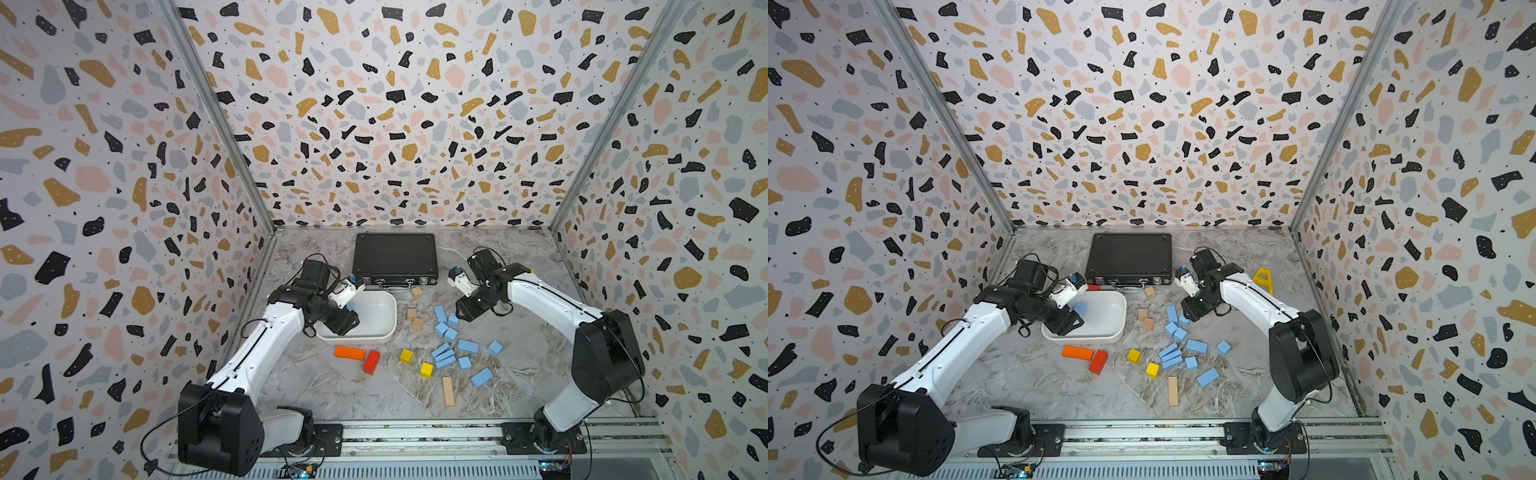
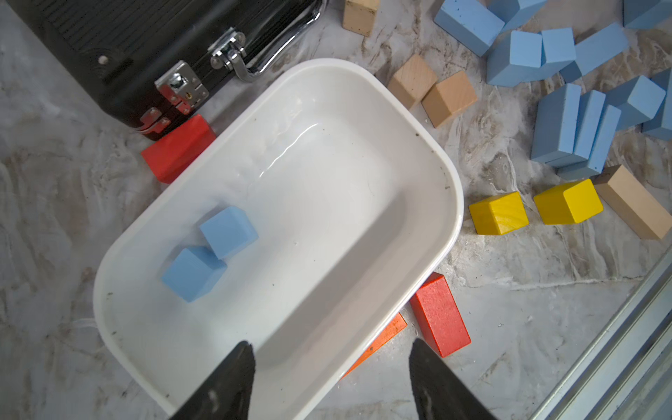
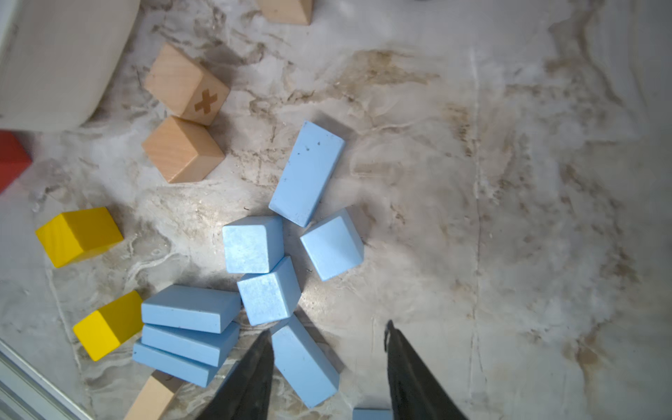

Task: Pick out the blue building blocks
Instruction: Pick up the building block from the center of the board.

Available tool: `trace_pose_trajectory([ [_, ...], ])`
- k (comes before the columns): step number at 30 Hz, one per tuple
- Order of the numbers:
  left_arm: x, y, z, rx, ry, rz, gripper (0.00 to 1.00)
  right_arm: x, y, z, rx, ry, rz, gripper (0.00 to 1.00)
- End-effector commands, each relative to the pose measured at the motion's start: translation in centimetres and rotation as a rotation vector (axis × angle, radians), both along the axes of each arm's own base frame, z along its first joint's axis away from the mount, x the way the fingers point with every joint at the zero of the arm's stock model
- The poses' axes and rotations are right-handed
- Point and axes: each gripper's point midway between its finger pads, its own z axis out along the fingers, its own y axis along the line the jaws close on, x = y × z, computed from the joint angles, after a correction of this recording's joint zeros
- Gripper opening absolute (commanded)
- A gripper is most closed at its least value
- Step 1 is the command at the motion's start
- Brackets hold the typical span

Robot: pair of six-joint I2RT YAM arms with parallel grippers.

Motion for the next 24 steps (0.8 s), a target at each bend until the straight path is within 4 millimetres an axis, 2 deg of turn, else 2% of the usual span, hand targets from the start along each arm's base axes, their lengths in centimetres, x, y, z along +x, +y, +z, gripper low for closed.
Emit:
trace_pose_trajectory([
  [1, 0.5, 0.0, 1.0, -0.072, -0.039, 0.053, 0.68, 1.2, -0.3, -0.2, -0.059, -0.019, 0.079, 0.54],
  [5, 0.6, 0.8, 1.0, -0.076, -0.048, 0.079, 0.68, 1.6, 0.3, -1.1, -0.051, 0.002, 0.085, 0.55],
  [10, 1.1, 1.5, 1.3, -0.060, -0.063, 0.096, 0.68, 1.1, 0.8, -2.4, -0.045, 0.046, 0.112, 0.55],
  [16, 1.1, 1.7, 1.2, -0.068, -0.058, 0.102, 0.69, 0.6, 2.3, -2.9, 0.024, 0.067, 0.132, 0.56],
  [24, 1.3, 1.8, 1.5, -0.069, -0.063, 0.106, 0.68, 1.0, 1.4, -4.3, -0.063, 0.065, 0.141, 0.56],
])
